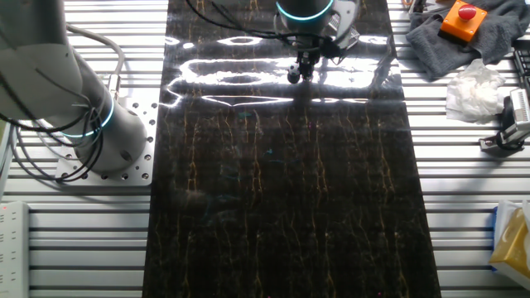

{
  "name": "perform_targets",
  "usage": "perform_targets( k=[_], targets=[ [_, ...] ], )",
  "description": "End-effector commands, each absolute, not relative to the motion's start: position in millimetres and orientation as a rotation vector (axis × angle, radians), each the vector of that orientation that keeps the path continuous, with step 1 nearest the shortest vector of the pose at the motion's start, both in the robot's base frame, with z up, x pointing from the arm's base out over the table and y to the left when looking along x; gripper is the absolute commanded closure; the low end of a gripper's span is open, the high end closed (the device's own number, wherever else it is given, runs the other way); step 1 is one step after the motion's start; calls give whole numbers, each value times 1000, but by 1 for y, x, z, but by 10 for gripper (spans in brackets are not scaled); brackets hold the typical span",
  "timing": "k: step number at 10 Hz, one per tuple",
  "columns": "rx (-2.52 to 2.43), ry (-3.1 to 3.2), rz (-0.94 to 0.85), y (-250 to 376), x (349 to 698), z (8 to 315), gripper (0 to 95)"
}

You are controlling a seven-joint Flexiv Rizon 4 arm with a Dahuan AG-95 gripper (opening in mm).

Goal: Push the soccer ball into the goal

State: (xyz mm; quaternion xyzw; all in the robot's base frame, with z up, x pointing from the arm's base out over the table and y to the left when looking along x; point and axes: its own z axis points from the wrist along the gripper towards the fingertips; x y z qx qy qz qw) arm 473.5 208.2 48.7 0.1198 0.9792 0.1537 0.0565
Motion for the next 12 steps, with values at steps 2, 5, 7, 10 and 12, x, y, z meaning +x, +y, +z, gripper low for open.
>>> perform_targets(
  k=[2, 5, 7, 10, 12],
  targets=[
    [386, 2981, 443, 219, 485, 52, 190],
    [397, 3008, 437, 237, 497, 65, 190],
    [333, 3021, 403, 239, 499, 65, 190],
    [-47, 3081, 95, 240, 497, 66, 190],
    [-385, 3068, -135, 241, 495, 67, 190]
  ],
)
